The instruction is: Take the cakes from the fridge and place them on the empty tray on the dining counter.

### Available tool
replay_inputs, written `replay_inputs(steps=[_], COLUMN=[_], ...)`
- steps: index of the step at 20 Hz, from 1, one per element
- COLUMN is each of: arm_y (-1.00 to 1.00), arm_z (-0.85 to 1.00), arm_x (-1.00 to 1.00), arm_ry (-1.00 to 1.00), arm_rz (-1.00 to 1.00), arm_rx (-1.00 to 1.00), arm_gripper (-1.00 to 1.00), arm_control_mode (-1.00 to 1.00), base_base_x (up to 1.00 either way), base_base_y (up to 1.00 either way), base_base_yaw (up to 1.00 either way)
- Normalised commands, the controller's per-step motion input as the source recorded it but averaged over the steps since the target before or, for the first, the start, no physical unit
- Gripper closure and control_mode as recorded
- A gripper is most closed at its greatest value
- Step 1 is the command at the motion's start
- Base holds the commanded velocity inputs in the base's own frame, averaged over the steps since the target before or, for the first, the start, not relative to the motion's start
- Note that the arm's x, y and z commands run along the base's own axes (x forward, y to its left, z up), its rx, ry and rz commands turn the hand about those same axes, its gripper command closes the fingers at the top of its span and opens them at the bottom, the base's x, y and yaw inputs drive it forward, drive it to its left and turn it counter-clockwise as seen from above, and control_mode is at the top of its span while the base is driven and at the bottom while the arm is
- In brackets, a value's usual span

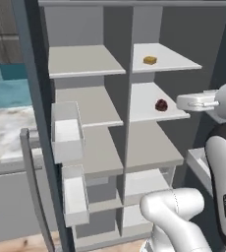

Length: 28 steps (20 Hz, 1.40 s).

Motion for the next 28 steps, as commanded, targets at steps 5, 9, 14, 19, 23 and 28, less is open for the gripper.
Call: replay_inputs(steps=[5, 9, 14, 19, 23, 28], arm_y=[0.00, 0.00, 0.00, 0.00, 0.00, 0.00], arm_z=[0.00, 0.00, 0.00, 0.00, 0.00, 0.00], arm_x=[0.00, 0.00, 0.00, 0.00, 0.00, 0.00], arm_ry=[0.00, 0.00, 0.00, 0.00, 0.00, 0.00], arm_rz=[0.00, 0.00, 0.00, 0.00, 0.00, 0.00], arm_rx=[0.00, 0.00, 0.00, 0.00, 0.00, 0.00], arm_gripper=[-1.00, -1.00, -1.00, -1.00, -1.00, -1.00], arm_control_mode=[1.00, 1.00, 1.00, 1.00, 1.00, 1.00], base_base_x=[1.00, 1.00, 1.00, 0.98, 0.12, 0.00], base_base_y=[0.00, 0.00, 0.06, 0.17, 0.01, -0.09], base_base_yaw=[-0.10, -0.14, -0.18, -0.18, -0.02, -0.02])
